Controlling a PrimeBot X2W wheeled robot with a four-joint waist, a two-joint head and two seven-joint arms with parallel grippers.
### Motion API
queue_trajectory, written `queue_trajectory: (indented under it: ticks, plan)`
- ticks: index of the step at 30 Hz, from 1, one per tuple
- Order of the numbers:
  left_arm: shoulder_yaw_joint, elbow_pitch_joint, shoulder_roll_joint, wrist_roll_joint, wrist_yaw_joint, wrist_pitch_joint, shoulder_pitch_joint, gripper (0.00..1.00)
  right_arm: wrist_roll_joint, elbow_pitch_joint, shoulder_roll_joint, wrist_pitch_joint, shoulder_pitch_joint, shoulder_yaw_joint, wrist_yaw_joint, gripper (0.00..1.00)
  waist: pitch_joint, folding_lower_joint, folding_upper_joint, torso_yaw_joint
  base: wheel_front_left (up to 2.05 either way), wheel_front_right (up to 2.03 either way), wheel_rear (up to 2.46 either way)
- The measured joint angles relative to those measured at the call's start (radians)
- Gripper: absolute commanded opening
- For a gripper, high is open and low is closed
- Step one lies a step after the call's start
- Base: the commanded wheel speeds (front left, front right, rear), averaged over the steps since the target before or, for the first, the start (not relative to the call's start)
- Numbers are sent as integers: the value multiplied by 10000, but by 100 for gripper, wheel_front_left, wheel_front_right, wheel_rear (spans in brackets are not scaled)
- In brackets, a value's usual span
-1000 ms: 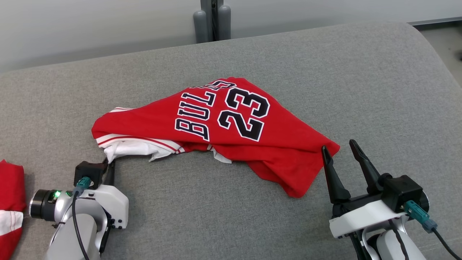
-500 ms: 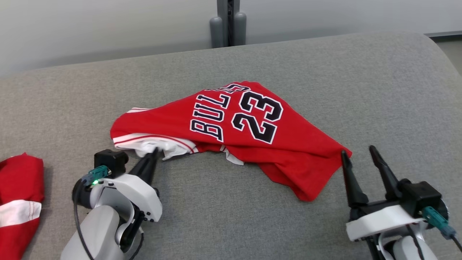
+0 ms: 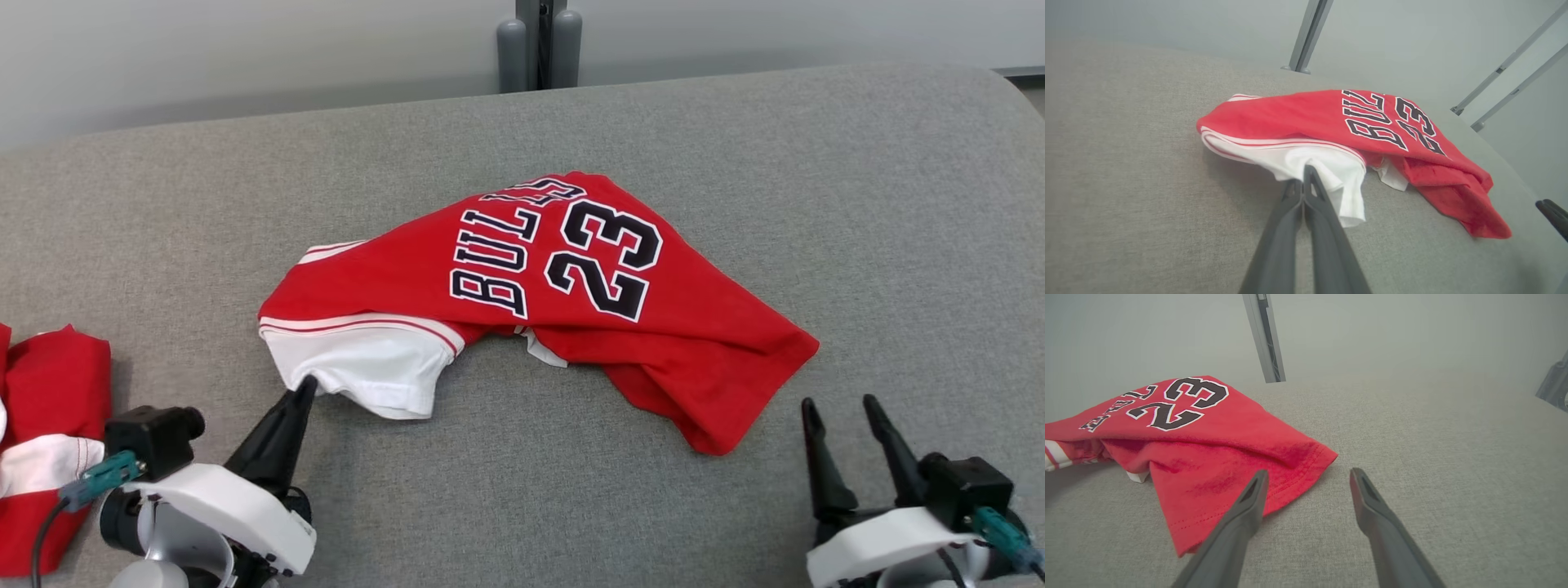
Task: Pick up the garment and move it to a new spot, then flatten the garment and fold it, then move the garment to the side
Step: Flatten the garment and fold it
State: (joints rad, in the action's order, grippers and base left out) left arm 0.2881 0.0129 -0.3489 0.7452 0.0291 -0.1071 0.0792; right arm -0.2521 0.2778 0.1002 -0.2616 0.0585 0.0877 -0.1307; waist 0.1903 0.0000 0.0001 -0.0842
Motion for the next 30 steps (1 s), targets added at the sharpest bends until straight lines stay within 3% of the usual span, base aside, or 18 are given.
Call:
queue_trajectory:
  ticks: [5,17,18,19,21,22,30]
  plan:
    - [-311,314,82,-337,-295,911,-93,0,-1208,784,-59,0,460,1101,0,100,113,0,0,-31,0,0,0]
    - [-211,1206,265,-767,-286,1749,397,0,-2895,3313,157,-25,1867,2790,0,100,113,0,0,249,0,0,0]
    - [-207,1237,267,-767,-286,1787,428,0,-2972,3436,176,-31,1948,2842,0,60,111,0,0,268,0,0,0]
    - [-198,1264,267,-767,-286,1791,477,0,-3091,3532,198,-33,2032,2909,0,60,112,0,0,286,0,0,0]
    - [-199,1281,265,-767,-268,1822,523,0,-3315,3628,228,-33,2150,3074,0,25,115,0,0,302,0,0,0]
    - [-199,1279,265,-767,-267,1825,526,0,-3421,3666,247,-33,2205,3156,0,0,118,1,0,303,0,0,0]
    - [-259,1112,190,-765,-167,2071,676,0,-3714,3187,470,-29,2377,3158,0,0,131,0,0,258,0,0,0]
